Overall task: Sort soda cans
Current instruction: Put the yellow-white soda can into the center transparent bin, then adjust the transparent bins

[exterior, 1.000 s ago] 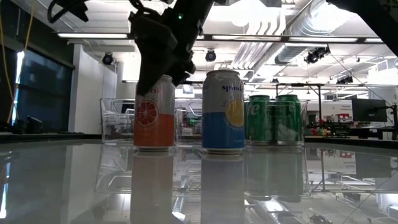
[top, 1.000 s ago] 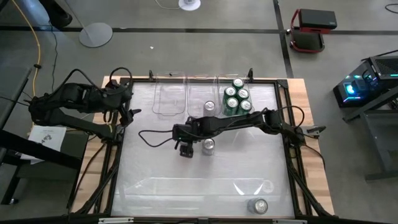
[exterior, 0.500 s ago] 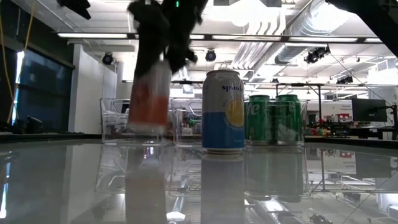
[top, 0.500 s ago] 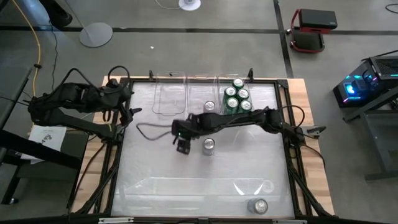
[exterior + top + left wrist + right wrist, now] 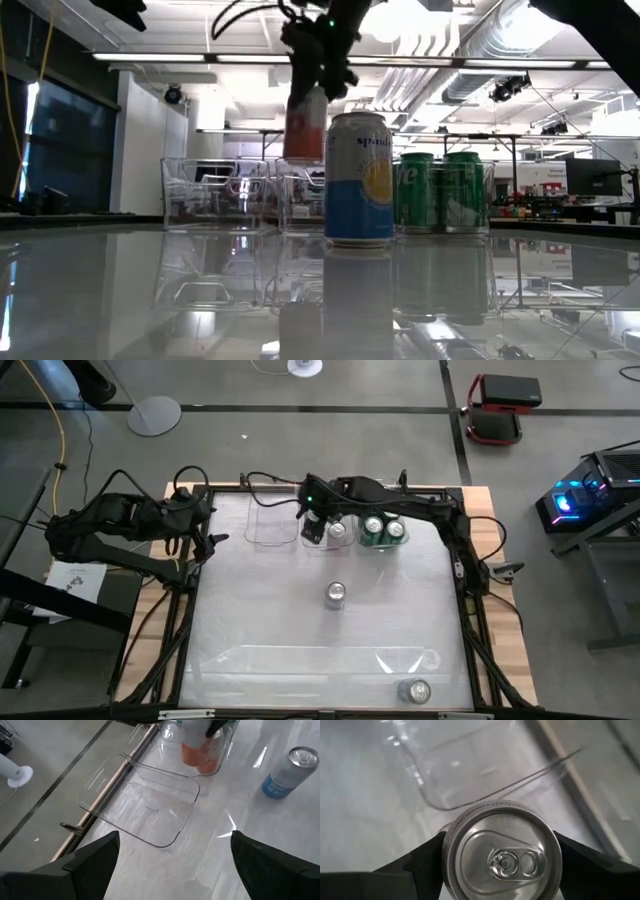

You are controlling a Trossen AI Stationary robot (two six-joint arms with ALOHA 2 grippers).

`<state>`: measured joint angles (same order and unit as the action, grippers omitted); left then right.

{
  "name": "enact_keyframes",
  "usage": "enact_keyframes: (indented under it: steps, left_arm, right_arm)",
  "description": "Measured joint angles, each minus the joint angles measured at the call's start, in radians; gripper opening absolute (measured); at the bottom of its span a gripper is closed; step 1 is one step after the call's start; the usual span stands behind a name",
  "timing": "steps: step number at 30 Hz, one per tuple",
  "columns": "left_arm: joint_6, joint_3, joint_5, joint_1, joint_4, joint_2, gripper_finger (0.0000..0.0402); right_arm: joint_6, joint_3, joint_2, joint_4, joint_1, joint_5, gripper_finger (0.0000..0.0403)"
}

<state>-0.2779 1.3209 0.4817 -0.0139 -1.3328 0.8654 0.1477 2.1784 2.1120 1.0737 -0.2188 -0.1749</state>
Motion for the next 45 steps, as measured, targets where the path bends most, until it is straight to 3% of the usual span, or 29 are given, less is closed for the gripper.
enact_keyframes:
  steps: [8, 19, 25, 32, 34, 37, 41, 45]
  left_arm:
    - [-0.027, 0.0, 0.0, 0.0, 0.0, 0.0, 0.0355]
    - [-0.027, 0.0, 0.0, 0.0, 0.008, 0.0, 0.0355]
    - [-0.026, 0.0, 0.0, 0.0, 0.008, 0.0, 0.0355]
    - [-0.023, 0.0, -0.003, 0.0, 0.008, 0.0, 0.0355]
    - [-0.01, 0.0, -0.033, 0.0, 0.009, 0.0, 0.0355]
    - [0.025, -0.001, -0.157, 0.001, 0.035, 0.0, 0.0355]
    - [0.022, -0.083, -0.304, 0.001, 0.168, -0.019, 0.0355]
    - [0.003, -0.22, -0.387, 0.001, 0.29, -0.035, 0.0355]
  right_arm:
    - [-0.017, -0.221, 0.002, -0.13, -0.001, 0.066, 0.0285]
    - [0.028, -0.357, -0.001, -0.218, -0.004, 0.072, 0.0287]
    - [0.036, -0.362, -0.003, -0.224, -0.005, 0.079, 0.0332]
    - [0.082, -0.249, 0.001, -0.191, -0.003, 0.089, 0.0342]
    - [0.08, -0.206, 0.001, -0.178, -0.002, 0.084, 0.0343]
    - [0.106, -0.122, 0.001, -0.101, 0.011, 0.049, 0.0344]
    - [0.097, -0.033, -0.031, 0.038, 0.071, -0.116, 0.0344]
    - [0.142, -0.083, -0.129, 0.131, 0.142, -0.257, 0.0338]
